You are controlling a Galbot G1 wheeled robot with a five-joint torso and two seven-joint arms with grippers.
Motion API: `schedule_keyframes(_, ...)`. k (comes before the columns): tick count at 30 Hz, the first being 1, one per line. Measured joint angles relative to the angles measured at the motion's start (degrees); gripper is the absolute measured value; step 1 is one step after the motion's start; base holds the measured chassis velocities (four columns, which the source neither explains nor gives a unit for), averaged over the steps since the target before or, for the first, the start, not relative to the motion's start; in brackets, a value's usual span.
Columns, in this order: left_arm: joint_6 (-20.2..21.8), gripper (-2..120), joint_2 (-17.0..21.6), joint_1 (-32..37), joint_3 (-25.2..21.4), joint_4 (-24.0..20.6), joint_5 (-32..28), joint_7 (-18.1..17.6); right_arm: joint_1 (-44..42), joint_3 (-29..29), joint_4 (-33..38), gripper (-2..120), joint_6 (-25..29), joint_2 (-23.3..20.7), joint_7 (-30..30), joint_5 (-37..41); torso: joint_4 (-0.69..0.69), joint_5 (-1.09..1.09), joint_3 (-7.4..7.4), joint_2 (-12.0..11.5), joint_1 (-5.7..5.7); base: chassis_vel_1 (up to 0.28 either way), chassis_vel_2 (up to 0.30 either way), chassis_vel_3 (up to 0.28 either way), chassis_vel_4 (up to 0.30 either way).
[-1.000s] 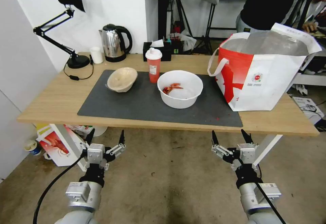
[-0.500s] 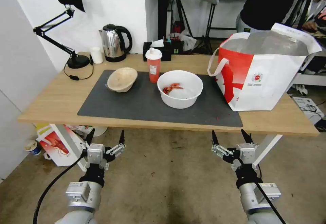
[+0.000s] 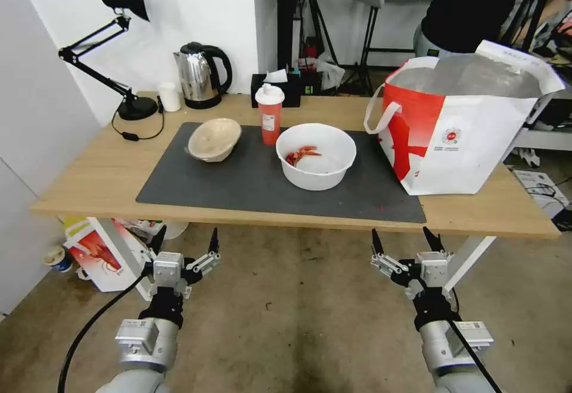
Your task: Pick up the trash from the table and place it into the takeout bag.
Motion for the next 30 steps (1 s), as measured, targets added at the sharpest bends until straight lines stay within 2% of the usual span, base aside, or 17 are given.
schedule_keyframes(10, 0.10, 100, 0.07, 0.01, 0.05, 0.00, -0.04, -0.03, 0.00, -0.10, 0.09, 100, -0.34, -0.49, 0.17, 0.21, 0.00, 0.00, 0.00, 0.00, 0.00, 0.000, 0.000, 0.000, 0.000)
schedule_keyframes(12, 0.69, 100, 0.37, 0.06, 0.25, -0.08, -0.39, -0.32, -0.09, -0.61, 0.58, 100, -2.22, -2.97, 1.34, 1.64, 0.00, 0.00, 0.00, 0.00, 0.00, 0.000, 0.000, 0.000, 0.000)
schedule_keyframes(13, 2.70, 100, 1.30, 0.34, 1.02, -0.67, -1.64, -1.31, -0.16, -1.14, 1.14, 100, -4.13, -5.43, 2.52, 3.05, 0.01, 0.00, 0.00, 0.00, 0.00, 0.000, 0.000, 0.000, 0.000)
schedule_keyframes(14, 2.70, 100, 1.30, 0.34, 1.02, -0.67, -1.64, -1.31, -0.16, -1.14, 1.14, 100, -4.13, -5.43, 2.52, 3.05, 0.01, 0.00, 0.00, 0.00, 0.00, 0.000, 0.000, 0.000, 0.000)
schedule_keyframes(16, 6.80, 100, 3.51, 0.85, 2.73, -1.92, -4.21, -3.27, -0.35, -2.02, 2.08, 100, -7.30, -10.15, 4.49, 5.47, 0.00, 0.01, 0.00, 0.00, 0.00, 0.000, 0.000, 0.000, 0.000)
schedule_keyframes(19, 7.78, 100, 4.13, 0.90, 3.13, -2.11, -4.88, -3.79, -0.36, -2.23, 2.27, 100, -8.02, -12.00, 4.94, 6.03, 0.00, 0.03, 0.00, 0.00, 0.00, 0.000, 0.000, 0.000, 0.000)
schedule_keyframes(23, 15.08, 100, 7.61, 1.75, 6.19, -4.01, -9.85, -7.30, -0.66, -3.57, 3.63, 100, -13.15, -18.17, 8.15, 10.02, 0.00, 0.02, 0.00, 0.00, 0.00, 0.000, 0.000, 0.000, 0.000)
schedule_keyframes(24, 15.08, 100, 7.61, 1.75, 6.19, -4.01, -9.85, -7.30, -0.66, -3.57, 3.63, 100, -13.15, -18.17, 8.15, 10.02, 0.00, 0.02, 0.00, 0.00, 0.00, 0.000, 0.000, 0.000, 0.000)
schedule_keyframes(26, 17.08, 100, 8.70, 2.00, 6.98, -4.13, -11.22, -8.31, -0.85, -4.46, 4.58, 100, -16.51, -22.25, 10.26, 12.66, -0.01, 0.00, 0.00, 0.00, 0.00, 0.000, 0.000, 0.000, 0.000)
schedule_keyframes(27, 17.08, 100, 8.70, 2.00, 6.98, -4.13, -11.22, -8.31, -0.85, -4.46, 4.58, 100, -16.51, -22.25, 10.26, 12.66, -0.01, 0.00, 0.00, 0.00, 0.00, 0.000, 0.000, 0.000, 0.000)
schedule_keyframes(28, 17.32, 100, 8.80, 2.05, 7.11, -4.13, -11.35, -8.51, -1.19, -5.09, 4.80, 100, -18.34, -24.47, 11.67, 14.06, 0.02, -0.01, 0.00, 0.00, 0.00, 0.000, 0.000, 0.000, 0.000)
schedule_keyframes(30, 17.36, 100, 8.80, 2.06, 7.20, -4.09, -11.39, -8.61, -1.46, -5.40, 4.75, 100, -19.25, -25.34, 12.34, 14.63, 0.03, -0.02, 0.00, 0.00, 0.00, 0.000, 0.000, 0.000, 0.000)
